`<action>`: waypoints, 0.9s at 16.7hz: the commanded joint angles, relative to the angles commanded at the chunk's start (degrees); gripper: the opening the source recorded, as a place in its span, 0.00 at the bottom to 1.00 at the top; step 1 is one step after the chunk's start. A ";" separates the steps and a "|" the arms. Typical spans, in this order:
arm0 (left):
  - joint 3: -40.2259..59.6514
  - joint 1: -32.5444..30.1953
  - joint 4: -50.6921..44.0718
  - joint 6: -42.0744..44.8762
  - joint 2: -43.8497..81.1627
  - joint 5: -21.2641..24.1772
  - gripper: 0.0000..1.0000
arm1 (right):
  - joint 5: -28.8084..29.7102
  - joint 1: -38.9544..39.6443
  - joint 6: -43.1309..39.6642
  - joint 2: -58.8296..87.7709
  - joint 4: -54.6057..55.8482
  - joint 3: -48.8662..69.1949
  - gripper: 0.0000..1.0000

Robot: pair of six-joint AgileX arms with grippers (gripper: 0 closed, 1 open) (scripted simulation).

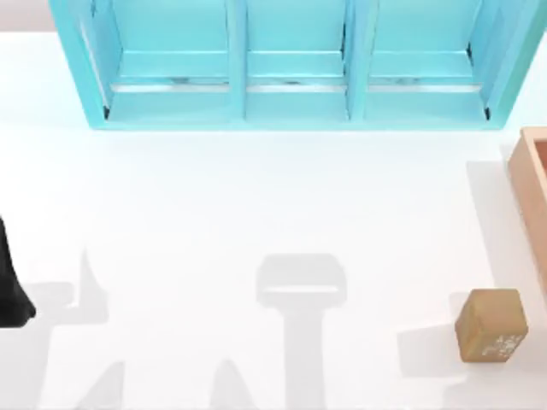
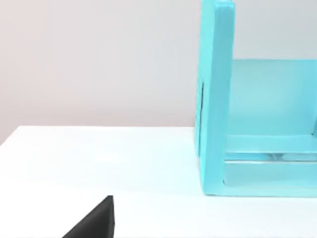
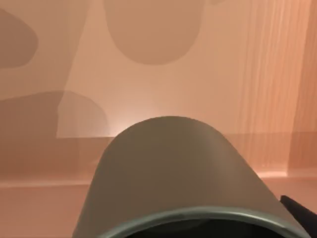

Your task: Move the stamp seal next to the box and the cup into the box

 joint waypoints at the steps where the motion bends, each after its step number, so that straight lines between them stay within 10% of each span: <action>1: 0.00 0.00 0.00 0.00 0.00 0.00 1.00 | 0.05 0.21 0.11 0.26 -0.12 0.16 0.00; 15: 0.00 0.00 0.00 0.00 0.00 0.00 1.00 | 0.10 1.55 1.61 3.53 15.58 -12.12 0.00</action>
